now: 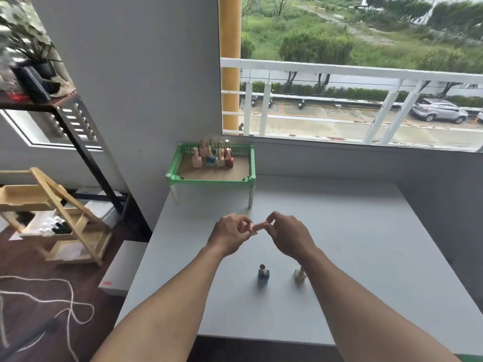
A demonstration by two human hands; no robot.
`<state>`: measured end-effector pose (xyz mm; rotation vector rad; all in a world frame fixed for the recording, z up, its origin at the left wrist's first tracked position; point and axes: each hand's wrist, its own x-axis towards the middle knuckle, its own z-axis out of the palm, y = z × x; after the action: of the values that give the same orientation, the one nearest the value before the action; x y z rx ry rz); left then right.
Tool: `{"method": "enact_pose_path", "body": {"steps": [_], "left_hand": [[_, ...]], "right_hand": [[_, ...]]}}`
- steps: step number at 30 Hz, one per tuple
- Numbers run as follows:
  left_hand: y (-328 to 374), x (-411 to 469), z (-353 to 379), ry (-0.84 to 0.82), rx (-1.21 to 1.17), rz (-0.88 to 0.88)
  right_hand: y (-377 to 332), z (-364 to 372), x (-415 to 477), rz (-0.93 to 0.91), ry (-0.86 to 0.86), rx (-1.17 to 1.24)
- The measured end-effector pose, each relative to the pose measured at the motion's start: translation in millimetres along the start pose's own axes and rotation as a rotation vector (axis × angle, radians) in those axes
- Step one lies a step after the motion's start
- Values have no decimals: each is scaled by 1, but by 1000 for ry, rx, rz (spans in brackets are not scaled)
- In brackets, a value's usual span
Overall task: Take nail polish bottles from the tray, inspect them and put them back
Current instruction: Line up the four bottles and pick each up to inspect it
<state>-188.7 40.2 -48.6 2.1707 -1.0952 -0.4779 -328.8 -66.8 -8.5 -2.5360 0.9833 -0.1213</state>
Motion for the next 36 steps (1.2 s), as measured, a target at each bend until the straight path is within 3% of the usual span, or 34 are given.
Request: {"method": "enact_pose_path", "body": {"steps": [10,15,25,36], "left_hand": [[-28,-3,2,-9,0,-41],[-42,-5,5,-60,-33,-70],[-74,-19,14,-58,-168,-215],[-122,-45,42,-76,-307,-354]], "right_hand": [[-16,22,9,-16,-26,71],[-19,36,14,-11,-42,-10],[-36,72,16,1,-165,209],[-43,112,4,-2,-299,217]]}}
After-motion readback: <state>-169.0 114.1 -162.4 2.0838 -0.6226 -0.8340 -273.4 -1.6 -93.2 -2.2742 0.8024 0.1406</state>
